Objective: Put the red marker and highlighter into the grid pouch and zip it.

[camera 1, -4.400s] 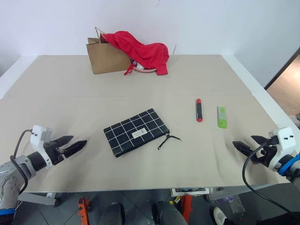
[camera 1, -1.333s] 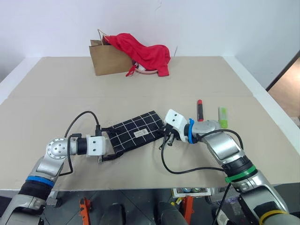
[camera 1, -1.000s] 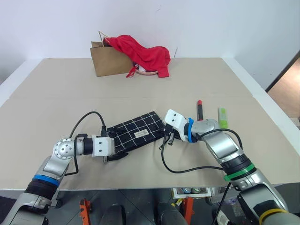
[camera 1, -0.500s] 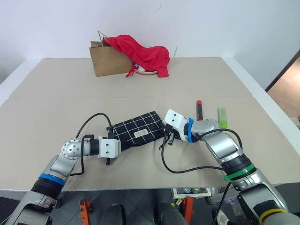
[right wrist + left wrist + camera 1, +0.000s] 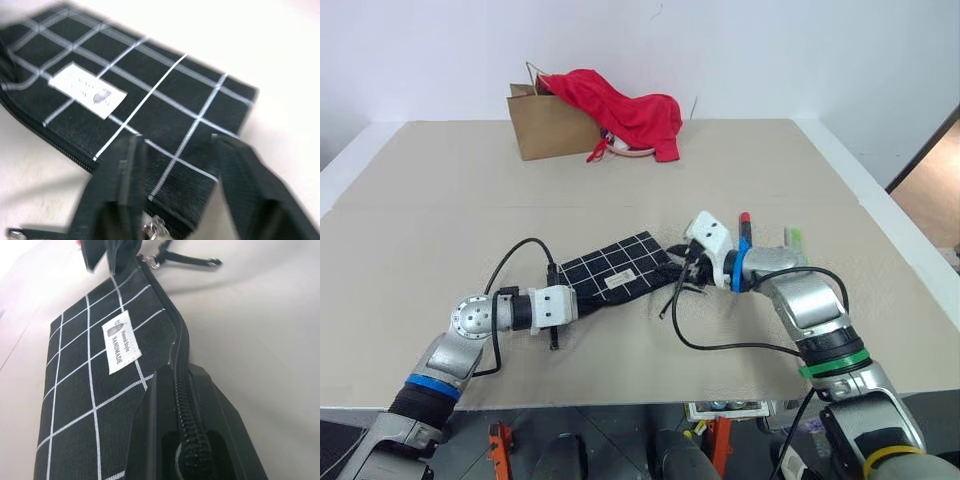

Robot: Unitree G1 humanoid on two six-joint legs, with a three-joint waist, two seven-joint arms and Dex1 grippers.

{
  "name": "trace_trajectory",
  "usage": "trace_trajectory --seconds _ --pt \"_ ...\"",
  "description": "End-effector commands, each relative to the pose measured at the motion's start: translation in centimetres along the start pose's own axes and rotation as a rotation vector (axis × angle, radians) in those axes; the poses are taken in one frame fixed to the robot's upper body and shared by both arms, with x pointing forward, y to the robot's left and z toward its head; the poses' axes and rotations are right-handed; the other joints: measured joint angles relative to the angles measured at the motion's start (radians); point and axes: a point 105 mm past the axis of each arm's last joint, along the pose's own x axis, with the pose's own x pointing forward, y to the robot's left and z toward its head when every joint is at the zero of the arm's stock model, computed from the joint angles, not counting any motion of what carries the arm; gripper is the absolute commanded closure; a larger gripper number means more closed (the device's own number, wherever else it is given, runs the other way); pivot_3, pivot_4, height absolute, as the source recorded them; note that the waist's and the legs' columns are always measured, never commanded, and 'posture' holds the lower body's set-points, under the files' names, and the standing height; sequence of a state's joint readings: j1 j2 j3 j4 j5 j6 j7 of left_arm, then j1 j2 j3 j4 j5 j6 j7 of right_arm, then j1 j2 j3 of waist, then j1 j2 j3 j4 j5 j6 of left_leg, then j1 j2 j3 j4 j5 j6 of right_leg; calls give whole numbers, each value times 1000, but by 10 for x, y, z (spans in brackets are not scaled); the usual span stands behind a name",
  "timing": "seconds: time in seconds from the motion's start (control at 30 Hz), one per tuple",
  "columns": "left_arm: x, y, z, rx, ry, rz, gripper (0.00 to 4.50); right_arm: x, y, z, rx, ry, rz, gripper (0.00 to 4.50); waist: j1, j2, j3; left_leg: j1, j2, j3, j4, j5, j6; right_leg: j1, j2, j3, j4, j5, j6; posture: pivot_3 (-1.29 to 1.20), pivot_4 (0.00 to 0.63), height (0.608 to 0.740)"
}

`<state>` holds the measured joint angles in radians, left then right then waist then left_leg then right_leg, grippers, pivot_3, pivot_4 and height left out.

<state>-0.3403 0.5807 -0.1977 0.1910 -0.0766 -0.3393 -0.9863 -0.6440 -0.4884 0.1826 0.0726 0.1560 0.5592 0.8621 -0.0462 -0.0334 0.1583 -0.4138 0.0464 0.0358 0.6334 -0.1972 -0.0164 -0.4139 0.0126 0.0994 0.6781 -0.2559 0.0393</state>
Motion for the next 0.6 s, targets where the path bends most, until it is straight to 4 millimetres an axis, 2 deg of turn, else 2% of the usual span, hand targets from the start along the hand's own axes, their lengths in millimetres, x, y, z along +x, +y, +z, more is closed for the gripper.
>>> trace_trajectory --seconds 0.03,0.07,0.2,0.33,0.6 --pt "-9 27 17 -91 -73 157 4500 -35 -16 44 25 -186 -36 1638 0 0 0 -3 0 -1 0 0 0 -3 0 -1 0 0 0 0 150 740" --pt "-10 30 20 -120 -88 184 4500 -42 -21 45 24 -188 -57 1638 0 0 0 -9 0 -2 1 0 0 -8 0 -1 1 0 0 0 150 740" --pt "-10 41 27 -194 -129 253 4500 -52 -30 40 27 -158 -110 1638 0 0 0 -11 -1 -4 1 -1 1 -9 0 -2 1 1 -1 0 150 740" --pt "-8 46 32 -238 -159 286 4500 -42 -32 23 73 -82 -167 1638 -2 0 0 -11 -1 -4 1 -1 1 -9 1 -2 1 0 0 0 150 740" --pt "-9 47 32 -268 -170 317 4500 -29 -15 21 174 -98 -150 1638 -2 0 0 -11 0 -5 1 -1 1 -9 2 -2 1 1 -1 0 150 740"
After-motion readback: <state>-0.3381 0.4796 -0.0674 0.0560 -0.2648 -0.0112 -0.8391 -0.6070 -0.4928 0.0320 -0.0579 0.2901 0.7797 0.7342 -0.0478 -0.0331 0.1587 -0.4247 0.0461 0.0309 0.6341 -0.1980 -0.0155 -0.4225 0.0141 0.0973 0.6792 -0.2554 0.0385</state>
